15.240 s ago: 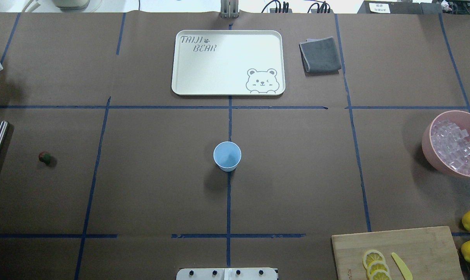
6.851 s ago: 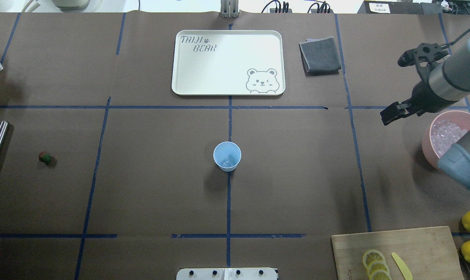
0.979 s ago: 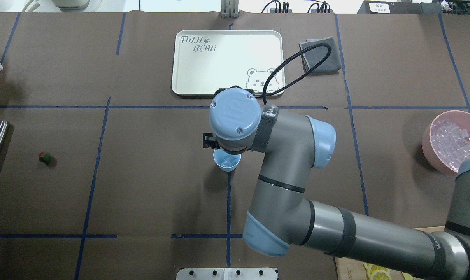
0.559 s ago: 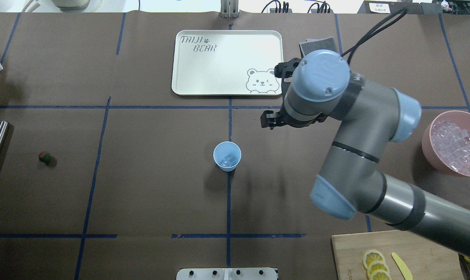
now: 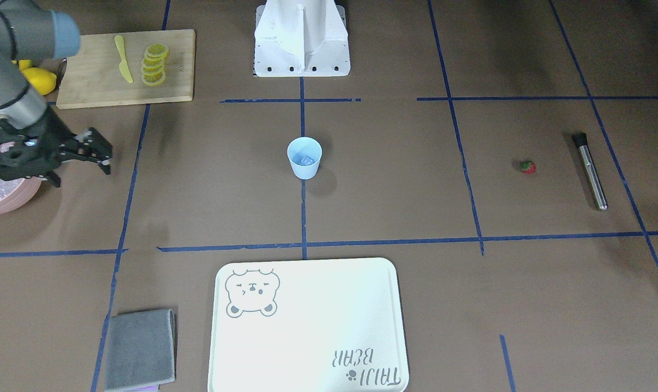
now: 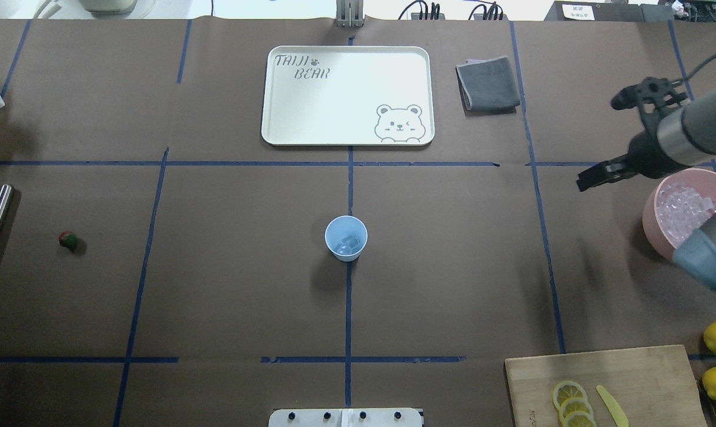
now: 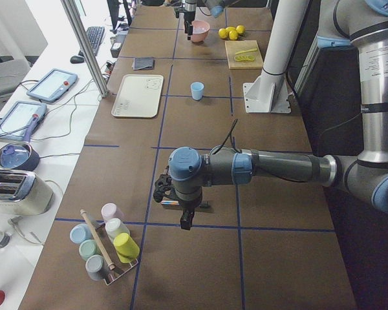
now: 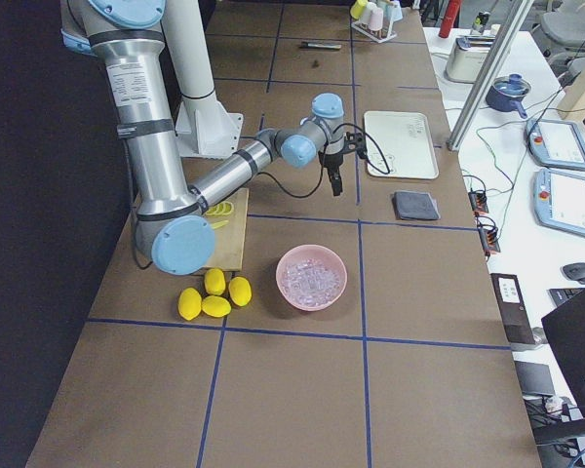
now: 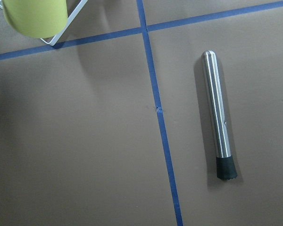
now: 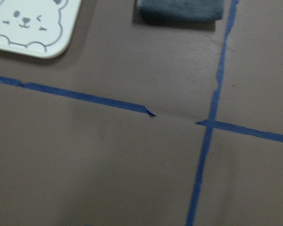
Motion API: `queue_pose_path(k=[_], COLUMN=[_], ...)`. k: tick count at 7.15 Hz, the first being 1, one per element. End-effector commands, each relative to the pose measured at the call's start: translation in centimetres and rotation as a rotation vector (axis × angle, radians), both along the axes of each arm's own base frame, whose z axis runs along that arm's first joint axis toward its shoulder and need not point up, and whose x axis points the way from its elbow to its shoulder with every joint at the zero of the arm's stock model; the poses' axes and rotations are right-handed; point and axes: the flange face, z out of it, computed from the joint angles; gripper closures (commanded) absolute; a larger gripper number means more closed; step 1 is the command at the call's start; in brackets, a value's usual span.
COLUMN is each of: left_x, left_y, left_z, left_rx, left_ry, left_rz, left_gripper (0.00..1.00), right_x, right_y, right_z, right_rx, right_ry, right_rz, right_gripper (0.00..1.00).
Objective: Mash ice and strawberries in cup
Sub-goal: 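Return the right gripper to the pink ice bowl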
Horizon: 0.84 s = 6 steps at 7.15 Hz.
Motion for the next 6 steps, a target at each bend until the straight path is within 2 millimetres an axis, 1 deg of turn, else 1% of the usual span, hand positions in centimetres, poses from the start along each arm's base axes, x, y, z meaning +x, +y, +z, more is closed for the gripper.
queue_pose_path(k=[1, 2, 3, 4, 5, 6], left_x=[0.0, 0.0, 0.0, 0.0, 0.0, 0.0], left_y=[0.0, 0.0, 0.0, 0.0, 0.0, -0.1], left_z=[-0.1, -0.1, -0.2, -0.4, -0.4, -0.6], left_rx=[0.003, 0.005, 0.006, 0.009, 0.009, 0.014], left_ry=[0.0, 0.0, 0.0, 0.0, 0.0, 0.0], left_rz=[0.0, 0.0, 0.0, 0.0, 0.0, 0.0], left_gripper=[0.0, 0.0, 0.0, 0.0, 0.0, 0.0], right_x=[7.8, 8.9, 9.6, 9.6, 9.6, 9.7], right_y=[2.0, 3.2, 4.0, 3.9, 3.7, 3.6], right_z=[6.5, 8.2, 10.1, 12.3, 13.4, 14.1], right_rx=[0.01, 0.002, -0.005, -0.025, -0.042, -0.047], right_ry=[0.005, 0.014, 0.016, 0.026, 0.038, 0.054], right_rz=[-0.063, -0.061, -0.05, -0.046, -0.044, -0.037], right_gripper=[0.01, 0.01, 0.02, 0.03, 0.06, 0.07])
